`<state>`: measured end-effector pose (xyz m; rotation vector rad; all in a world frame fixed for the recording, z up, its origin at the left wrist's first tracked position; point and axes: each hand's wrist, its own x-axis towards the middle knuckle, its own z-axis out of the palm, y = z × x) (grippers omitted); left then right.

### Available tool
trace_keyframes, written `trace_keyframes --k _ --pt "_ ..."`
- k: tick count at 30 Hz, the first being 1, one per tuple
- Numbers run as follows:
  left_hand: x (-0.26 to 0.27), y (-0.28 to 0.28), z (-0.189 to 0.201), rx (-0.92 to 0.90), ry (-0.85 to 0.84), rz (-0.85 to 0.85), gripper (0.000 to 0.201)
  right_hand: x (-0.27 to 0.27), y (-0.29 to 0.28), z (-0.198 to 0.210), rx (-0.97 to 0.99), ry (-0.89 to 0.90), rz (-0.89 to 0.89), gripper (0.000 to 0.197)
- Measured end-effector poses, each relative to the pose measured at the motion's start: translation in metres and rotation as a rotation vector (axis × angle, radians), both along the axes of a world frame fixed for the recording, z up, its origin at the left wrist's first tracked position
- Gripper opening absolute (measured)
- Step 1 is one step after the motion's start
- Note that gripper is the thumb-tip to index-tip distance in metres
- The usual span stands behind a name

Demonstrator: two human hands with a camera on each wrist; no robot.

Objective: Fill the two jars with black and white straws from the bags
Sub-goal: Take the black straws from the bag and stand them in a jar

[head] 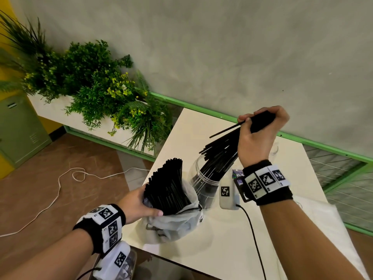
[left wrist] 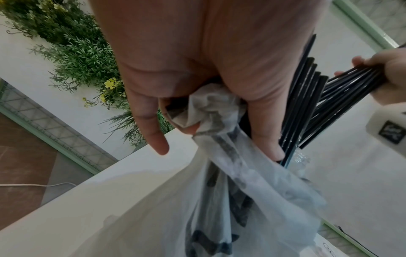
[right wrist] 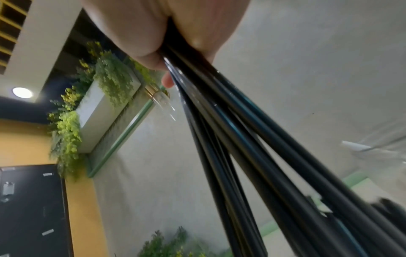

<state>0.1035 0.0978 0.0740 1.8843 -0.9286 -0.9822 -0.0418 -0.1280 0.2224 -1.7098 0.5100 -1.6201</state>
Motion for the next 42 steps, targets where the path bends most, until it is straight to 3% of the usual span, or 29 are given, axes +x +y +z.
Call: trace_keyframes --k 9,14,19,22,25,29,35,42 --pt "0.0 0.0 -0.003 0.009 -0.028 0.0 0.089 -0.006 0.005 -0.06 0.045 0.094 0.021 0.049" --pt "-0.002 0.0 0.0 0.039 -0.023 -0.011 0.079 0.003 0.001 -0.088 0.051 0.242 -0.004 0.054" --pt "-0.001 0.002 -0.006 0.054 -0.046 0.002 0.089 0.003 -0.003 -0.123 0.141 0.436 0.039 0.034" --pt "-0.002 0.001 -0.003 0.067 -0.058 -0.009 0.079 0.001 -0.011 -0.135 0.022 0.623 0.002 0.024" --pt "-0.002 0.001 -0.004 0.06 -0.033 0.012 0.069 -0.003 -0.025 -0.138 -0.16 0.751 -0.114 0.025" --pt "-0.002 0.001 -0.006 0.046 -0.02 0.023 0.064 -0.008 -0.04 -0.129 -0.155 0.842 -0.153 0.026" --pt "-0.002 0.0 -0.007 0.042 -0.05 0.001 0.055 -0.014 -0.07 -0.122 -0.13 0.784 -0.15 0.022" --pt "-0.001 0.0 -0.007 0.043 -0.06 -0.009 0.055 -0.023 -0.078 -0.108 -0.01 0.771 -0.17 0.046"
